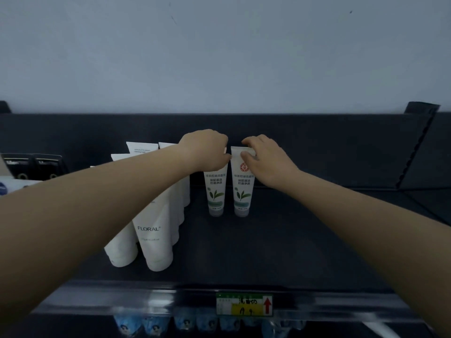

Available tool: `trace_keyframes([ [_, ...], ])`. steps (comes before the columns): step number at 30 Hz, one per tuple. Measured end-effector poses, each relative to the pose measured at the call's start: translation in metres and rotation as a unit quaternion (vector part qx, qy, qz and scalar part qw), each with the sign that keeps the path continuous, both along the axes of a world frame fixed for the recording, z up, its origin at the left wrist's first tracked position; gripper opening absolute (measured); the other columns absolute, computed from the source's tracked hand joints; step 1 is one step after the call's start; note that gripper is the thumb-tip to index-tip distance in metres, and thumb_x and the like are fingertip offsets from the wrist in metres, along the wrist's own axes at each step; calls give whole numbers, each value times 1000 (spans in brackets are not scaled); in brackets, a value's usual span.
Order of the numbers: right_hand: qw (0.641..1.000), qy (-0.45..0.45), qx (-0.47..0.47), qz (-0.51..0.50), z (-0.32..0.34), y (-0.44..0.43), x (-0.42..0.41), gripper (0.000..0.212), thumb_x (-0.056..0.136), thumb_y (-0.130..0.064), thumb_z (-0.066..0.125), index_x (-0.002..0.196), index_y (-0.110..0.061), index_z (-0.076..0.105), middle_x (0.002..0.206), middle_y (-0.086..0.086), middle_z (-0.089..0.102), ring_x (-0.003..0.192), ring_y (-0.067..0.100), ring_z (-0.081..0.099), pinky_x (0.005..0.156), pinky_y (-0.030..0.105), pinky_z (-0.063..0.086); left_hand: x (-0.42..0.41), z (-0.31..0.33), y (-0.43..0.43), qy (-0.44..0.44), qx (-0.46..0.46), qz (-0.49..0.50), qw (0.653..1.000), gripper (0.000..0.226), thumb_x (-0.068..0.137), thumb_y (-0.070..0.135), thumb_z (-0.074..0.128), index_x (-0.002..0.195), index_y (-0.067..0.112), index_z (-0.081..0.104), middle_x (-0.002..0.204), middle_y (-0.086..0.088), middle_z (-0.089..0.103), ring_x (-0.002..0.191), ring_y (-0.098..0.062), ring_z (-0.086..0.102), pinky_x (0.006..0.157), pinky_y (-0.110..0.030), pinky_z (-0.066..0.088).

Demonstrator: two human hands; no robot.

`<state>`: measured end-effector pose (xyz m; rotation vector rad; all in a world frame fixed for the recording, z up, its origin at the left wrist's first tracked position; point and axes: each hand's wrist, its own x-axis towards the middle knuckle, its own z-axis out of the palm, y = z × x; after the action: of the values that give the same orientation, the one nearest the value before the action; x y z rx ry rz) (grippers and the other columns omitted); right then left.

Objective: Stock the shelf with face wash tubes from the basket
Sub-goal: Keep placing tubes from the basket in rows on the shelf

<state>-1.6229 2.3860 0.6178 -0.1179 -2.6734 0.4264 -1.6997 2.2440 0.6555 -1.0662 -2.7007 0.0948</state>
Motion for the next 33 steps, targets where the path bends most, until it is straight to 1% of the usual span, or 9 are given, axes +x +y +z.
trace_keyframes([
  [2, 1000, -3, 17, -2, 0, -1, 2, 49, 100, -36, 38, 145, -18, 34, 149, 5, 34, 137, 23, 31, 110, 41, 31, 5, -1, -2, 10, 8, -4, 1000, 44, 94, 43, 42, 126, 14, 50, 120, -5, 56, 106, -23, 56, 87, -43, 50],
  [4, 999, -19, 29, -4, -2, -3, 4, 55, 99, -40, 36, 149, -19, 24, 157, 6, 20, 146, 24, 14, 116, 43, 21, 10, -2, -4, 38, 8, -15, 999, 47, 94, 44, 43, 131, 14, 47, 126, -6, 54, 112, -25, 54, 91, -41, 47],
  [6, 998, -38, 40, -6, -4, -4, 7, 61, 99, -45, 34, 152, -20, 16, 160, 6, 5, 148, 25, 0, 119, 44, 12, 14, -4, -7, 70, 8, -23, 997, 49, 94, 44, 43, 132, 14, 46, 129, -7, 53, 116, -26, 53, 97, -38, 42],
  [8, 998, -38, 58, -3, -6, -6, 11, 64, 99, -48, 32, 153, -21, 11, 161, 6, -1, 148, 25, -5, 120, 44, 8, 21, -5, -9, 92, 9, -22, 995, 49, 93, 43, 43, 133, 14, 46, 132, -7, 52, 120, -26, 51, 105, -39, 35],
  [11, 997, -28, 77, 10, -8, -9, 18, 65, 99, -49, 30, 153, -21, 8, 161, 6, -3, 148, 24, -6, 121, 44, 5, 35, -8, -12, 108, 12, -14, 994, 49, 92, 40, 44, 134, 14, 45, 136, -6, 49, 128, -24, 44, 113, -42, 25],
  [18, 995, 2, 81, 65, -11, -15, 45, 65, 98, -45, 34, 152, -19, 10, 160, 7, 6, 148, 22, 1, 121, 44, 5, 72, -14, -18, 143, 23, 22, 989, 48, 91, 36, 45, 133, 14, 46, 138, -5, 48, 133, -23, 38, 114, -42, 23],
  [22, 993, 23, 70, 89, -17, -15, 56, 65, 97, -45, 37, 151, -17, 16, 159, 10, 13, 148, 24, 7, 120, 46, 10, 95, -21, -26, 151, 31, 58, 986, 45, 89, 35, 46, 128, 14, 50, 135, -4, 49, 132, -22, 38, 114, -42, 23],
  [27, 990, 29, 66, 118, -25, -26, 73, 63, 98, -44, 39, 151, -15, 18, 158, 10, 14, 147, 25, 11, 119, 45, 12, 136, -34, -44, 149, 14, 121, 981, 51, 93, 32, 42, 140, 12, 37, 152, -8, 30, 146, -24, 14, 119, -45, 9],
  [33, 982, 9, 64, 180, -43, -60, 94, 65, 98, -46, 36, 152, -16, 14, 159, 10, 10, 148, 24, 6, 120, 45, 9, 177, -56, -82, 136, 27, 192, 972, 62, 92, 32, 46, 147, 10, 26, 156, -10, 21, 147, -25, 9, 119, -44, 5],
])
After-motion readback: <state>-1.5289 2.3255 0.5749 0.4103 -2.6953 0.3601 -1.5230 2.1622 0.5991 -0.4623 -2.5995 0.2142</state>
